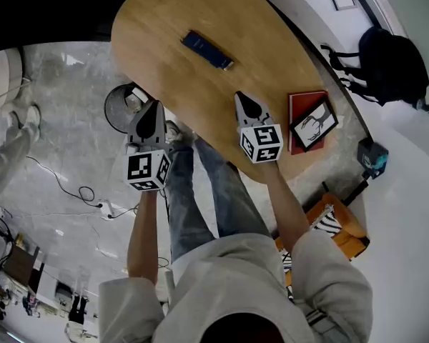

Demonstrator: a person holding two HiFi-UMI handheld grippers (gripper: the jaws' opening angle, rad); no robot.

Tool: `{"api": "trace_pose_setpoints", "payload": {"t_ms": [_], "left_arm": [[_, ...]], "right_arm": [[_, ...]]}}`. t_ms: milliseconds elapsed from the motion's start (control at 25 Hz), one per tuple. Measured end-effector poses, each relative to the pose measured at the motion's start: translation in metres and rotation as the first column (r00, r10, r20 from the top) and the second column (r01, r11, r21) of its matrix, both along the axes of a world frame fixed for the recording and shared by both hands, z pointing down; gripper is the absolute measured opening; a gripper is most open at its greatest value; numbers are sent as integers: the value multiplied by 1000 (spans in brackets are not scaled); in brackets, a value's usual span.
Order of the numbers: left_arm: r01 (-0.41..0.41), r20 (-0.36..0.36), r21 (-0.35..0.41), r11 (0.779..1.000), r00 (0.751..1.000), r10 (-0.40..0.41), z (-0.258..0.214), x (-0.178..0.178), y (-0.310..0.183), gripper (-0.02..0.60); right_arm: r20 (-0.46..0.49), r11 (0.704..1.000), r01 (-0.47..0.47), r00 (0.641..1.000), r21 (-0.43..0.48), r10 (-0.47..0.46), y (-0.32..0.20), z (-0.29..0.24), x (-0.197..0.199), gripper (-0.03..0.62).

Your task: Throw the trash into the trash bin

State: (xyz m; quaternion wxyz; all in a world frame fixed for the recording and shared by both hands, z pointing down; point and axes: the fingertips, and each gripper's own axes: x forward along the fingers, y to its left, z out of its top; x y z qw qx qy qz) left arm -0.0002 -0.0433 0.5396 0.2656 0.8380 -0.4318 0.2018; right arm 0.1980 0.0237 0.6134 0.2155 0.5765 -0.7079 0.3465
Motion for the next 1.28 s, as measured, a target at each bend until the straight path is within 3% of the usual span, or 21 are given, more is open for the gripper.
{"api": "trace_pose_setpoints", "payload": {"t_ms": [200,400,520,640,720,800,920,960,1040,1280], "left_arm": [[-25,5,-4,1000,1000,25,4,16,-8,18],[-28,-1,-13,1000,1000,28,7,24,-9,18],[-22,1,-23,999,1000,22,10,22,-8,18],[-10,5,-28,1000,1000,10,12,17,-8,18],[-8,3,-30,1000,1000,8,13,16,-8,18],[-5,2,-29,1000,1000,5,14,15,-8,18],[5,2,-31,1000,1000,-5,15,11,-9,18],[8,2,-33,999,1000,-8,15,11,-9,18],[7,-4,-37,999,1000,-7,15,12,-8,18],[6,-8,-45,999,1000,-6,16,10,-5,18]], "right_arm": [[-20,1000,3,1000,-5,-4,-1,4,13,31],[-154,984,167,973,-58,-174,-9,15,8,31],[-241,945,311,914,-97,-326,-14,28,1,31],[-318,879,457,820,-141,-477,-19,42,-5,31],[-358,834,524,756,-172,-548,-21,49,-5,32],[-374,812,551,724,-192,-580,-25,53,-3,32],[-308,813,545,753,-206,-582,-29,58,-7,38],[-277,817,539,769,-205,-577,-30,59,-9,68],[-227,823,531,792,-202,-567,-34,63,-11,234],[-198,827,514,807,-226,-556,-60,83,-9,280]]}}
